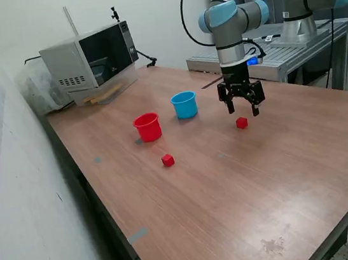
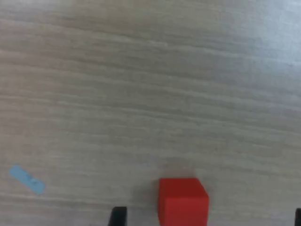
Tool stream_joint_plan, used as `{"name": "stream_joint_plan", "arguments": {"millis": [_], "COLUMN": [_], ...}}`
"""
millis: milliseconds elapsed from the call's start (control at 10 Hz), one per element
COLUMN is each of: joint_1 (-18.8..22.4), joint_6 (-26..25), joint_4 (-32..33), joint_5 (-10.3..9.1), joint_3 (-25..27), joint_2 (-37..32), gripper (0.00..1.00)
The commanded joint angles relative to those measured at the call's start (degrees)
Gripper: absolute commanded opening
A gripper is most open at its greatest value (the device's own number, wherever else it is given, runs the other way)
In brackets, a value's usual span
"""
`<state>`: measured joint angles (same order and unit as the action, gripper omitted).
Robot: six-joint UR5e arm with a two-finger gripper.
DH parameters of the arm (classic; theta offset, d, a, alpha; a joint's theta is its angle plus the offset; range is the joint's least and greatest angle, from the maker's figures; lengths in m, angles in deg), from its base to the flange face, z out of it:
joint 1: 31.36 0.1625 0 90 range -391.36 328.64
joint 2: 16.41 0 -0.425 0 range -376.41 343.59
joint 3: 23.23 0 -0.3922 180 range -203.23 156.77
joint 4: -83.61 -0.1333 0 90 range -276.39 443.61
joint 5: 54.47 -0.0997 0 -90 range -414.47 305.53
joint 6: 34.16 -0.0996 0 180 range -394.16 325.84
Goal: Place red objects in the red bin, and blue objects in the blue bin.
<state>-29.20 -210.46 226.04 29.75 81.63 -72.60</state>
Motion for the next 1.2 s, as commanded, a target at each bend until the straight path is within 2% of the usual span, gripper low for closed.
{"name": "stream_joint_plan", "arguments": {"millis": [0, 500, 600, 1100], "joint_1": [0.1, 0.1, 0.1, -0.2], "joint_6": [0.1, 0.1, 0.1, 0.5], "joint_4": [0.7, 0.8, 0.8, 0.8], "joint_5": [-0.02, 0.07, 0.07, 0.07], "joint_3": [-0.2, -1.2, -1.3, -1.5], "joint_2": [1.5, 3.5, 3.5, 3.5], "gripper": [1.00, 1.00, 0.00, 0.00]}}
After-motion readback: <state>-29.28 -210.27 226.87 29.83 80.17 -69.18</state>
